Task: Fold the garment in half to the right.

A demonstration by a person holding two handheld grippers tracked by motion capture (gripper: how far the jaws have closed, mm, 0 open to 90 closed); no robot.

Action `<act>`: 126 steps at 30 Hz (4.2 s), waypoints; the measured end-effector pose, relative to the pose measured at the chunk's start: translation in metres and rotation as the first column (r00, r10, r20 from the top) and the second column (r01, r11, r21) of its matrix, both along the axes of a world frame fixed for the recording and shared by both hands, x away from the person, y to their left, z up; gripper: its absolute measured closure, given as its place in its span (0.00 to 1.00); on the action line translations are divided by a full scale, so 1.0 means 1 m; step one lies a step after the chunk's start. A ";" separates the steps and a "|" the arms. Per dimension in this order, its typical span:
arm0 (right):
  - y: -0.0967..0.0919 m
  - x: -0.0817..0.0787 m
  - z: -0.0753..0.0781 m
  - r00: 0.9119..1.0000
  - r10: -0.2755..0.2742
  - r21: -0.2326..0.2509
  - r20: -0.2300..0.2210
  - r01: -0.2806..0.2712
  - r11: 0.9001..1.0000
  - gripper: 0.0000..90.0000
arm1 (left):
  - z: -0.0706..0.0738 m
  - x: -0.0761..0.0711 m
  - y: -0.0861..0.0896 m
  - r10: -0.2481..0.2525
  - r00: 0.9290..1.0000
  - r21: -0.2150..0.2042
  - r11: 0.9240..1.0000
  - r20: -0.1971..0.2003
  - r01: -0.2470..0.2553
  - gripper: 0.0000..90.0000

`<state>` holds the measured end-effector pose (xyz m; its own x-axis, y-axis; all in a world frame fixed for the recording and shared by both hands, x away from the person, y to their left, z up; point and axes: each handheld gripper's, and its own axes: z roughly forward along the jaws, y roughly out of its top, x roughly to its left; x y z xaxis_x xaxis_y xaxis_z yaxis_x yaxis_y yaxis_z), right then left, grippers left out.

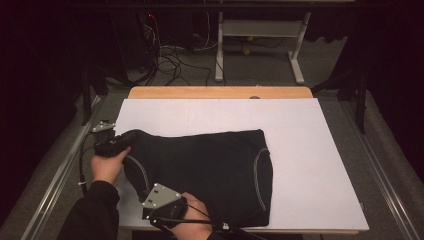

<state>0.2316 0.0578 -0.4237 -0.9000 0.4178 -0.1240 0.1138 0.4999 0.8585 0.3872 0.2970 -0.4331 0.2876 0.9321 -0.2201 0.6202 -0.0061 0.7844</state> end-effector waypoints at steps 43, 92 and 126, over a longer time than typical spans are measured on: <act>-0.137 0.004 0.001 0.977 -0.212 0.085 0.030 0.209 0.974 0.84 | 0.029 0.032 -0.153 -0.099 0.994 0.117 0.989 0.047 0.093 0.80; -0.259 -0.007 -0.023 0.915 -0.404 0.034 -0.012 0.404 0.914 0.84 | 0.020 0.055 -0.297 -0.281 0.960 0.151 0.949 0.009 0.277 0.79; -0.297 -0.015 -0.036 0.890 -0.451 0.022 -0.062 0.453 0.891 0.76 | 0.006 0.053 -0.332 -0.332 0.943 0.098 0.939 0.015 0.329 0.57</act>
<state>0.2167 -0.2390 -0.4598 -0.6178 0.7842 -0.0586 0.3669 0.3534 0.8605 0.4405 -0.0347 -0.4272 0.5880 0.7994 -0.1233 0.5466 -0.2803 0.7891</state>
